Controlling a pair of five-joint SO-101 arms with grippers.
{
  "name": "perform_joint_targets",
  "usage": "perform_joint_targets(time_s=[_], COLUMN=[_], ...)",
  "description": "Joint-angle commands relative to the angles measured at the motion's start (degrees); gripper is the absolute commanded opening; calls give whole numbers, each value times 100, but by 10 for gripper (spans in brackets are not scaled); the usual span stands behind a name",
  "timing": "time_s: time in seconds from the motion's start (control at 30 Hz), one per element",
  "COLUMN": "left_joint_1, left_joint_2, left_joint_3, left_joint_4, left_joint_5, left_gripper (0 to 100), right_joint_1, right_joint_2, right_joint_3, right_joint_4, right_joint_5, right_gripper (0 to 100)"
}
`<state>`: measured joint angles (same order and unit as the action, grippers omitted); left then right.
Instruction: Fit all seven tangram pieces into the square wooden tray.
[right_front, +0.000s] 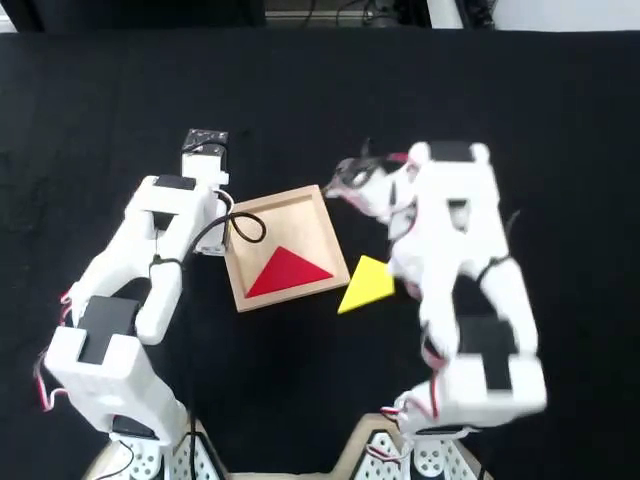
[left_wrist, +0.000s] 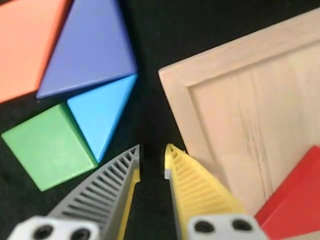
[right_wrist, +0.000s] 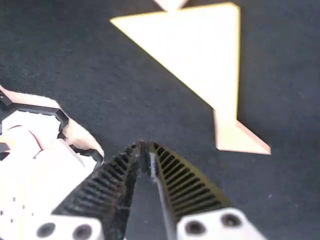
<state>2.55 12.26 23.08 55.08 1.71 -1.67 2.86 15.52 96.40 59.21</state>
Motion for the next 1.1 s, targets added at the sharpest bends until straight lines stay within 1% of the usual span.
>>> perform_joint_targets(time_s=[0.0, 0.13, 0.2, 0.3, 0.37, 0.47, 0.6, 0.73, 0.8, 1.0, 1.07], left_joint_1=[-382, -444, -453, -664, -875, -1358, -1833, -1851, -1851, -1851, -1877], left_joint_2=[-1213, -2813, -3516, -4378, -4747, -5055, -5178, -5187, -5178, -5178, -5178], left_joint_3=[549, 1912, 2589, 3407, 3802, 4110, 4295, 4444, 4444, 4444, 4514], left_joint_4=[-299, -879, -1160, -1213, -1169, -941, -826, -853, -853, -870, -1029], left_joint_5=[387, 422, 387, 255, -9, -220, -457, -492, -492, -484, -475], left_gripper=[109, 109, 109, 109, 109, 109, 109, 109, 109, 109, 109], right_joint_1=[-343, -158, 0, 202, 202, -35, -589, -993, -1046, -1055, -1029], right_joint_2=[-2132, -3785, -4426, -5068, -5262, -5262, -5068, -4725, -4462, -3327, -3090], right_joint_3=[2246, 4092, 4725, 5279, 5455, 5525, 5525, 5411, 5297, 5174, 5121], right_joint_4=[-1785, -3604, -4167, -4510, -4510, -4343, -4141, -4158, -4211, -5020, -5345], right_joint_5=[26, 26, -9, -193, -141, 105, 132, 114, 114, 105, 105], right_gripper=[11, 24, 93, 213, 234, 237, 237, 238, 238, 238, 237])
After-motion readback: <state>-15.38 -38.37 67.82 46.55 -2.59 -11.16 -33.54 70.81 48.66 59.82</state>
